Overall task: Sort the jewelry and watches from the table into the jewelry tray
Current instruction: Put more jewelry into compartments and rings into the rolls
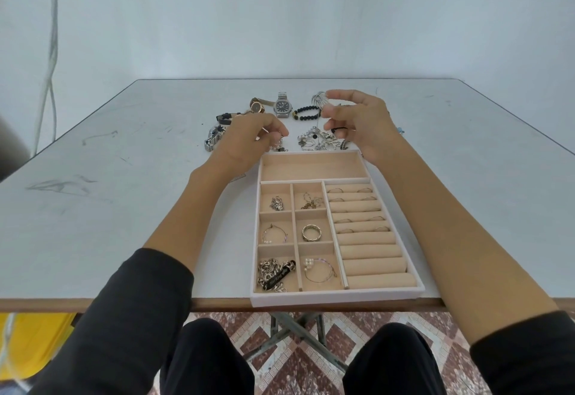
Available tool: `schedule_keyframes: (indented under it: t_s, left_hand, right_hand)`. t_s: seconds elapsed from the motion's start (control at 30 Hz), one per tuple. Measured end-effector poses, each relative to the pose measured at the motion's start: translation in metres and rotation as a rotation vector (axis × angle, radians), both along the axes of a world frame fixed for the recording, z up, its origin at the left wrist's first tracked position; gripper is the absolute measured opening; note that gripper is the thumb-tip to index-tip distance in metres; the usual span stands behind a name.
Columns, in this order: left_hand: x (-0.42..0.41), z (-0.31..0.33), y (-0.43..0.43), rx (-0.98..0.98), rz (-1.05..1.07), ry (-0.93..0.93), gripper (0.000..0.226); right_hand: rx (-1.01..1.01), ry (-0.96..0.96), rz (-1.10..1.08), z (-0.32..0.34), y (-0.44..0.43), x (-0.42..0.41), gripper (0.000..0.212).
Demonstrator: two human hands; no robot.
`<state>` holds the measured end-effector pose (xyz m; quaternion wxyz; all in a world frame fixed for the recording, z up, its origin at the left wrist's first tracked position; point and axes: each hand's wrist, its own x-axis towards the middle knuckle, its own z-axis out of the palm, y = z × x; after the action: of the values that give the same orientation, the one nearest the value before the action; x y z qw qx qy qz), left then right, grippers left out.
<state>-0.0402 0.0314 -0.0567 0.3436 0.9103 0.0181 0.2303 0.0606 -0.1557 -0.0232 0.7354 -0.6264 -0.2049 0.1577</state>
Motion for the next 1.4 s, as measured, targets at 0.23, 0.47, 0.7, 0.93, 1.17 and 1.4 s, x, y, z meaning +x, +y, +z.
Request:
schedule_keyframes:
  t_s: [0.23, 0.47, 0.7, 0.93, 1.17, 1.4]
  left_hand:
    - [0.0021, -0.0015, 0.0004, 0.030, -0.004, 0.005, 0.017]
    - [0.0025, -0.0008, 0.0000, 0.056, -0.009, 0.014, 0.016]
    - [0.0033, -0.0014, 0.0011, 0.067, 0.005, 0.036, 0.016]
    - [0.0035, -0.0011, 0.0004, 0.066, 0.001, 0.050, 0.015]
    - [0.0033, -0.0006, 0.0005, 0.072, -0.010, 0.045, 0.015]
    - [0.0031, -0.0015, 0.0008, 0.071, -0.013, 0.044, 0.015]
  right_hand:
    - [0.034, 0.213, 0.126, 0.0036, -0.0003, 0.0000, 0.027]
    - [0.005, 0.176, 0.168, 0.0046, -0.0004, -0.0016, 0.030]
    - [-0.219, -0.184, 0.001, 0.0017, 0.0034, -0.0041, 0.011]
    - [-0.291, -0.343, -0.124, -0.0014, 0.0044, -0.0010, 0.004]
    - [-0.233, -0.358, -0.097, 0.0006, 0.0047, -0.0016, 0.010]
    - [-0.215, -0.408, -0.080, -0.0003, 0.0058, -0.0006, 0.010]
